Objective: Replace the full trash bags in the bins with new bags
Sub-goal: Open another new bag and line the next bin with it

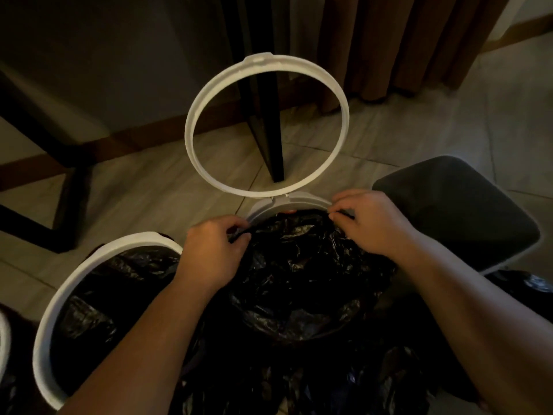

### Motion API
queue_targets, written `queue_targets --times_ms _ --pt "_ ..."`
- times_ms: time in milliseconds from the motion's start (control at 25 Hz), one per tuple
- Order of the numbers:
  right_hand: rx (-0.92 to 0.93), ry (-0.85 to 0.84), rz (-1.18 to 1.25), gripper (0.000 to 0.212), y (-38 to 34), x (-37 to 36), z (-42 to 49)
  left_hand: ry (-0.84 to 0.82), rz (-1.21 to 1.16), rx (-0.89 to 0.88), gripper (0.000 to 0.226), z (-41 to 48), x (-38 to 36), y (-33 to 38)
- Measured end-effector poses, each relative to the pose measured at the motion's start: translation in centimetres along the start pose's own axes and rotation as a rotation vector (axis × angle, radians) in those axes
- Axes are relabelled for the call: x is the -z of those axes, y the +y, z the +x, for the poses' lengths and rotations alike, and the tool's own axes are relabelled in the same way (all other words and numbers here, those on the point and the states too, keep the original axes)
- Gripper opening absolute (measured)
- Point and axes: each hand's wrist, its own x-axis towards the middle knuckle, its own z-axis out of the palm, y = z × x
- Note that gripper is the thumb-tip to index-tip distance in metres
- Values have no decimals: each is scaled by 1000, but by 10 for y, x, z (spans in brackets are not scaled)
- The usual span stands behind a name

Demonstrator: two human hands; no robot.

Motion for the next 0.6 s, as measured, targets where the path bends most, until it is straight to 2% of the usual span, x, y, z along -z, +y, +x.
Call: queue_targets --times_ms 280,400,520,600 --pt "-256 26 157 11 -2 -14 30 20 62 -87 16 14 -8 -12" --pt "-334 -19 272 14 -1 -15 45 65 -25 0 25 26 -11 -17" --pt "-529 -90 506 11 2 -16 60 -19 -162 102 32 45 -15 -27" --pt "-677 -105 634 7 5 -18 68 -88 -326 233 35 54 -17 -31"
